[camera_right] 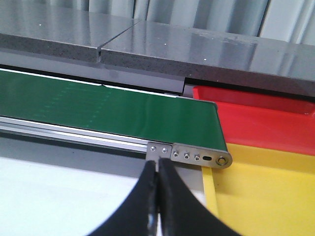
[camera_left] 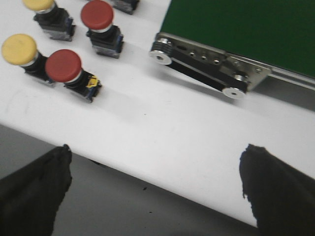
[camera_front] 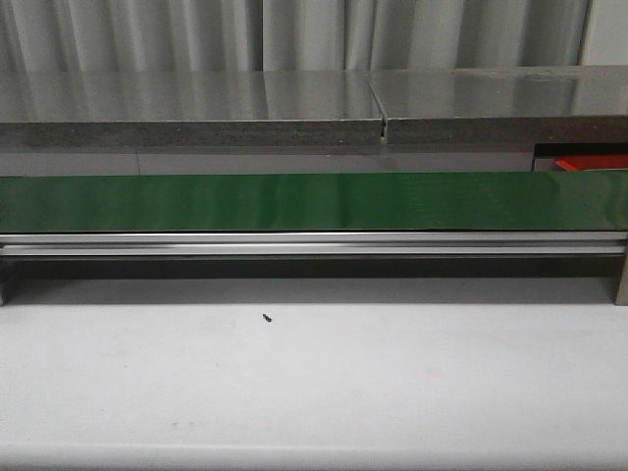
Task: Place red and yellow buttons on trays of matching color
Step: 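Move the left gripper down over a red push button on the table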
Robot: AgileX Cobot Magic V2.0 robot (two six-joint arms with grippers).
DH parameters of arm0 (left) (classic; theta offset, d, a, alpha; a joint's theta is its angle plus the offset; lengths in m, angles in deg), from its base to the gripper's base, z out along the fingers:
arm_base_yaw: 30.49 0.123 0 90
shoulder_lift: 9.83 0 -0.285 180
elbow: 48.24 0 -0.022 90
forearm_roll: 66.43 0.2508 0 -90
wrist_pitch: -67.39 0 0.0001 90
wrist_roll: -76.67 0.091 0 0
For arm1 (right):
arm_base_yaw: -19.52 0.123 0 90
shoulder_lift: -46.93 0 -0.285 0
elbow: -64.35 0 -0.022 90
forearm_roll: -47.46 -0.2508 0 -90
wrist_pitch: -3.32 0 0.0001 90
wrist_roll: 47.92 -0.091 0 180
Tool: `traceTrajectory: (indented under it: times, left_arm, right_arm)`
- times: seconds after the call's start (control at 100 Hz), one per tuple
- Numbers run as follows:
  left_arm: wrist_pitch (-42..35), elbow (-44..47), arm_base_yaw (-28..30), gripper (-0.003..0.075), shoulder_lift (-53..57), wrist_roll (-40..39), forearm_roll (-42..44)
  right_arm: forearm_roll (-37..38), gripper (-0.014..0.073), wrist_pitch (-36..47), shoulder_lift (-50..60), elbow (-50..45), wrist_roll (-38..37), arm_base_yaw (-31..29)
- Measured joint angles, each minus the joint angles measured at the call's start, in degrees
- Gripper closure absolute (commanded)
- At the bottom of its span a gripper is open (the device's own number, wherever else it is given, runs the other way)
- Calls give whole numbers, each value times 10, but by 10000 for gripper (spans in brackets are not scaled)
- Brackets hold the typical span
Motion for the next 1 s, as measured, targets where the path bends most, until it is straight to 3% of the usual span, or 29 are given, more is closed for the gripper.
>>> traceTrajectory:
  times: [0.36, 0.69, 1.0]
  left_arm:
    - [-32, -65, 115, 57, -165, -1, -21]
    - [-35, -131, 122, 57, -290, -1, -17]
    - [-34, -161, 124, 57, -343, -2, -7]
  right_arm:
    - [0, 660, -1, 0, 0, 0, 0]
    - [0, 660, -1, 0, 0, 0, 0]
    - [0, 660, -1, 0, 0, 0, 0]
